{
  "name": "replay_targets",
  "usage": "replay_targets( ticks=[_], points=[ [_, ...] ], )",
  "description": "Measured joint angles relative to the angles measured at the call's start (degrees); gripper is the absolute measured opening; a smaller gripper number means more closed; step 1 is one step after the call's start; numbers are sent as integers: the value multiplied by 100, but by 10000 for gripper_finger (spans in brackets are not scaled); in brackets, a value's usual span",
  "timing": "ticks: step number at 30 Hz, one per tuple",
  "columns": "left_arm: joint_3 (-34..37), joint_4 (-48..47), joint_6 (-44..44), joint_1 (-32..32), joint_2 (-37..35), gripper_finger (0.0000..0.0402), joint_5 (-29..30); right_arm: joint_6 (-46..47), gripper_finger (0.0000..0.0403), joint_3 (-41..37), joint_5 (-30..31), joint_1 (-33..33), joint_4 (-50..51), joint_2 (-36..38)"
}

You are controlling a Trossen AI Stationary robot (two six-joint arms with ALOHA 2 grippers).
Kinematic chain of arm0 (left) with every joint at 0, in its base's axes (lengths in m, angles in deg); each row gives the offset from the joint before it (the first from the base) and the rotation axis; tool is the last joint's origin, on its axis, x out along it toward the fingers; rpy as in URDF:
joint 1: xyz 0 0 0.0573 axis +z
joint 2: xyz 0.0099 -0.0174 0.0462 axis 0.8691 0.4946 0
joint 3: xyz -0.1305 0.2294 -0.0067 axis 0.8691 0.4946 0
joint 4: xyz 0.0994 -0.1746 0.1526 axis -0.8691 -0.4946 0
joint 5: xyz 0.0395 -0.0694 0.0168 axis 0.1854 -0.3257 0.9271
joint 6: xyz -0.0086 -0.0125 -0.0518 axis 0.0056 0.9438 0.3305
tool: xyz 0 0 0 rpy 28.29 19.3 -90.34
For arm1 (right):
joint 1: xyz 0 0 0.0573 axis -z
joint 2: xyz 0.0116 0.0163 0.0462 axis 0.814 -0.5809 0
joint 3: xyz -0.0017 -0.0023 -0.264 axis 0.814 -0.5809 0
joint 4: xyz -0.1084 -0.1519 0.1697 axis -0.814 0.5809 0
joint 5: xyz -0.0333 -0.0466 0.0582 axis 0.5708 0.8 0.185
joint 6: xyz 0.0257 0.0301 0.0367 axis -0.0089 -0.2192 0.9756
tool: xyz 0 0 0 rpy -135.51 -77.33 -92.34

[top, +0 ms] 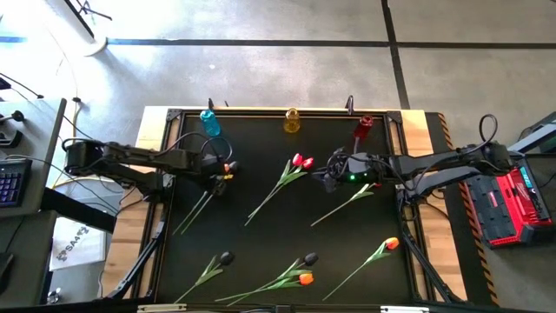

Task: Sort flowers into vase by color
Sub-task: Put the top left orange flower into the blue vase

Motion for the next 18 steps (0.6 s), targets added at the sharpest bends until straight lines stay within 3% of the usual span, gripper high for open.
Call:
replay_targets(
  ticks=[18],
  points=[
    [-2, 31, 309, 71, -1353, 1, 106, 68, 171, 0, 254, 0, -87, 0]
  ],
)
